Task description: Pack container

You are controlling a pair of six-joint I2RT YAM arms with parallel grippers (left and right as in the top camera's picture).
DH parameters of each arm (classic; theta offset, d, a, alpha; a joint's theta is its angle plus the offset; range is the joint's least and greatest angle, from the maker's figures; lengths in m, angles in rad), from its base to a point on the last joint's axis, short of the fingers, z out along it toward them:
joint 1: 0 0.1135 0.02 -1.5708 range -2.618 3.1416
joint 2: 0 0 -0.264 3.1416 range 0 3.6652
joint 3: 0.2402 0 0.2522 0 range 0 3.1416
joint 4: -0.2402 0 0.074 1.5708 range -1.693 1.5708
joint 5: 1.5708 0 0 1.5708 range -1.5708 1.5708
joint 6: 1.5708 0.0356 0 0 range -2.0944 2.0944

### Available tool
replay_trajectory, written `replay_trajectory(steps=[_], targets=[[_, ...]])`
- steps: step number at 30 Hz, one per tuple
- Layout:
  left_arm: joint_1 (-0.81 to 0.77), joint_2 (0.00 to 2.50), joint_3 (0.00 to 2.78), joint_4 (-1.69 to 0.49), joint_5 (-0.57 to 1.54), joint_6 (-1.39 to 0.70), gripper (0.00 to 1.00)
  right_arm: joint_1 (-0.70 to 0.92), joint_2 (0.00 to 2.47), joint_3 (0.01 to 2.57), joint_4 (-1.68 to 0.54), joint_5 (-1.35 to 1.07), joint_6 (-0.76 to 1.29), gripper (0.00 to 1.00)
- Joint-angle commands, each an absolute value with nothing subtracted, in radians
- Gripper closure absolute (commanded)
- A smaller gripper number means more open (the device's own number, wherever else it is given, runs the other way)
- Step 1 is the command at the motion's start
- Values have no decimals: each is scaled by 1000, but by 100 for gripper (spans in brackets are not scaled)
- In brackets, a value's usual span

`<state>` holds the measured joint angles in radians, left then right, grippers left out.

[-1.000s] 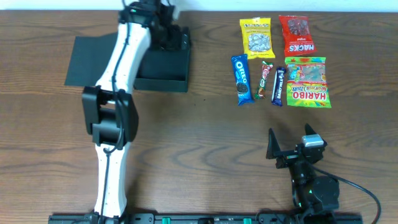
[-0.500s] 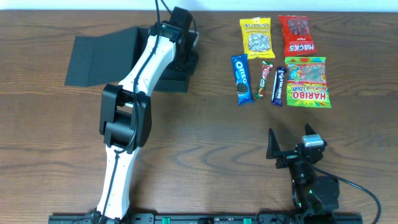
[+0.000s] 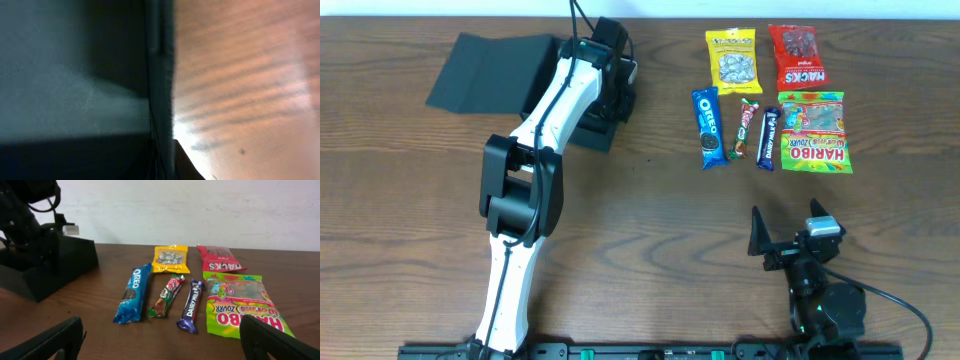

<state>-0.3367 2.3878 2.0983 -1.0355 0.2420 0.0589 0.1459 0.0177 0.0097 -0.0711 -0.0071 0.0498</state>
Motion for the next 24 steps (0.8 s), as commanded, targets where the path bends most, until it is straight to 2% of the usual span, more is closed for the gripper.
replay_trajectory(steps=[1,5,8,13,24], targets=[[-339,2384,2095,-1076,416,76,92,138,14,6,-74,-4,66,1],[-341,2384,2095,-1128,525,229,94,138,14,6,-74,-4,66,1],[-348,2384,2095,-1209,521,352,94,138,14,6,-74,-4,66,1],[-396,2384,2095,-1426,474,674,94,138,14,6,-74,-4,66,1],[-598,2384,2095,-1541,194,722,94,138,14,6,-74,-4,66,1]])
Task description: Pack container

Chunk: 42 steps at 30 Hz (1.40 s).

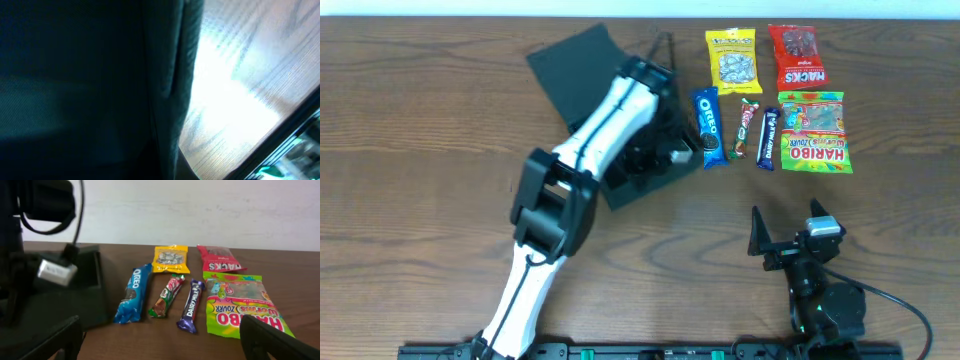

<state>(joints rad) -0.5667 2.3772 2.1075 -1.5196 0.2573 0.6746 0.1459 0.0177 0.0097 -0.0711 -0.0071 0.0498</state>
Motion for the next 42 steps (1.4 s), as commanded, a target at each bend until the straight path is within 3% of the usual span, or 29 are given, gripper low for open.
replay_trajectory(steps=[1,2,3,4,14,18,22,33,35,37,42], targets=[[-607,2384,2095,-1541,176,721,94,138,14,6,-74,-4,66,1],[-615,2384,2095,-1541,164,717,85,138,14,6,-74,-4,66,1],[-620,2384,2095,-1540,153,702,49,138,14,6,-74,-4,66,1],[-622,2384,2095,-1541,153,686,4,138,14,6,-74,-4,66,1],[-590,2275,2136,-1510,258,503,5,138,14,6,-74,-4,66,1],[-553,2150,2158,-1391,131,169,5,138,14,6,-74,-4,66,1],[-508,2055,2158,-1403,-132,-316,5,138,14,6,-74,-4,66,1],[-424,2113,1994,-1421,-75,-648,5,138,14,6,-74,-4,66,1],[-425,2122,1955,-1398,-65,-685,0,138,14,6,-74,-4,66,1],[-425,2123,1887,-1336,-62,-720,12,138,14,6,-74,-4,66,1],[-425,2125,1776,-1223,-62,-730,25,138,14,6,-74,-4,66,1]])
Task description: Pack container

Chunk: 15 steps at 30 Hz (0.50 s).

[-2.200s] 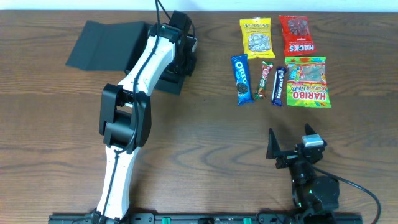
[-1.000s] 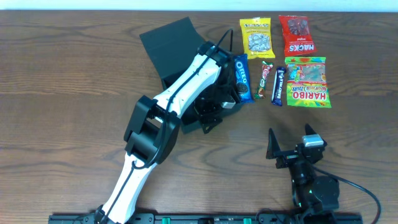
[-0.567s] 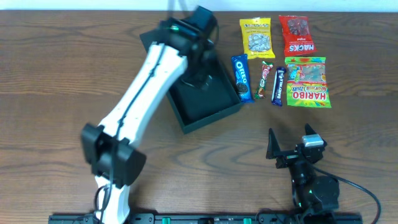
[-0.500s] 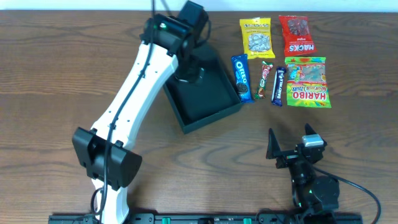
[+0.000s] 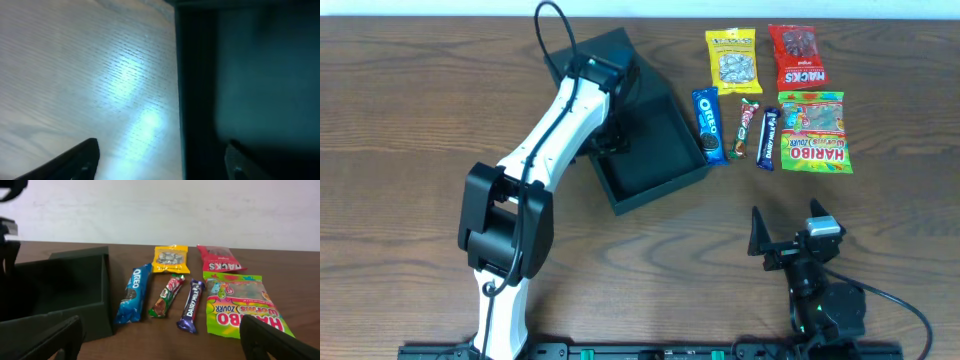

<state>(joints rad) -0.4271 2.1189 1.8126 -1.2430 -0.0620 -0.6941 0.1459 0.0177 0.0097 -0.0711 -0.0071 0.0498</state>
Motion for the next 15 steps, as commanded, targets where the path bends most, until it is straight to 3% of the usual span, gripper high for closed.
replay_trajectory(steps=[1,4,7,10,15], targets=[[-425,2125,1757,-1204,-62,-729,28,138,14,6,-74,-4,66,1],[-425,2125,1708,-1153,-62,-729,44,138,14,6,-74,-4,66,1],[-425,2125,1673,-1108,-63,-722,73,138,14,6,-74,-4,66,1],[-425,2125,1670,-1080,-75,-675,94,138,14,6,-74,-4,67,1],[-426,2124,1671,-1056,-247,-466,94,138,14,6,-74,-4,66,1]])
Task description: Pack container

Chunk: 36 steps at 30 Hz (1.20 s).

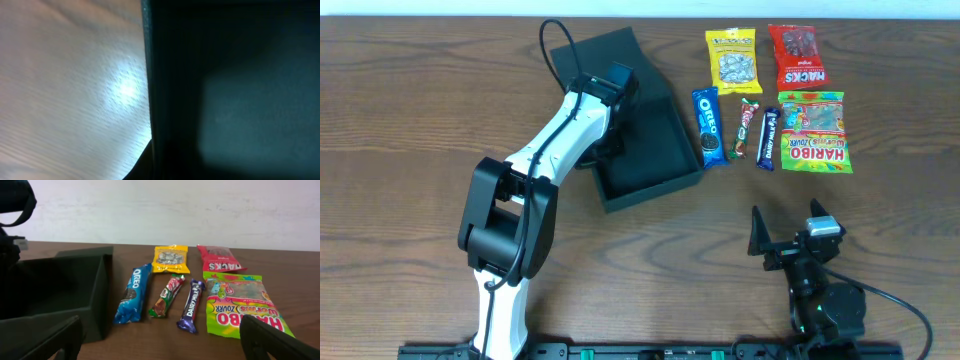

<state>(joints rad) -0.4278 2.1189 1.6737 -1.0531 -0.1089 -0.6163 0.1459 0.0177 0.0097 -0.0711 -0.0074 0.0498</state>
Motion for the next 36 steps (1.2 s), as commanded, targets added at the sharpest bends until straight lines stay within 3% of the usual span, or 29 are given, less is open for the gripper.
replay_trajectory(steps=[1,6,11,23,34,36], targets=[[-426,2124,1671,-1053,-293,-414,94,138,14,6,-74,-4,66,1],[-421,2124,1671,-993,-355,-186,94,138,14,6,-74,-4,66,1],[-410,2125,1671,-948,-347,-160,94,138,14,6,-74,-4,66,1],[-392,2124,1671,-965,-138,-339,94,138,14,6,-74,-4,66,1],[-392,2124,1671,-981,-133,-397,94,138,14,6,-74,-4,66,1],[-391,2125,1671,-979,-111,-397,41,138,14,6,-74,-4,66,1]])
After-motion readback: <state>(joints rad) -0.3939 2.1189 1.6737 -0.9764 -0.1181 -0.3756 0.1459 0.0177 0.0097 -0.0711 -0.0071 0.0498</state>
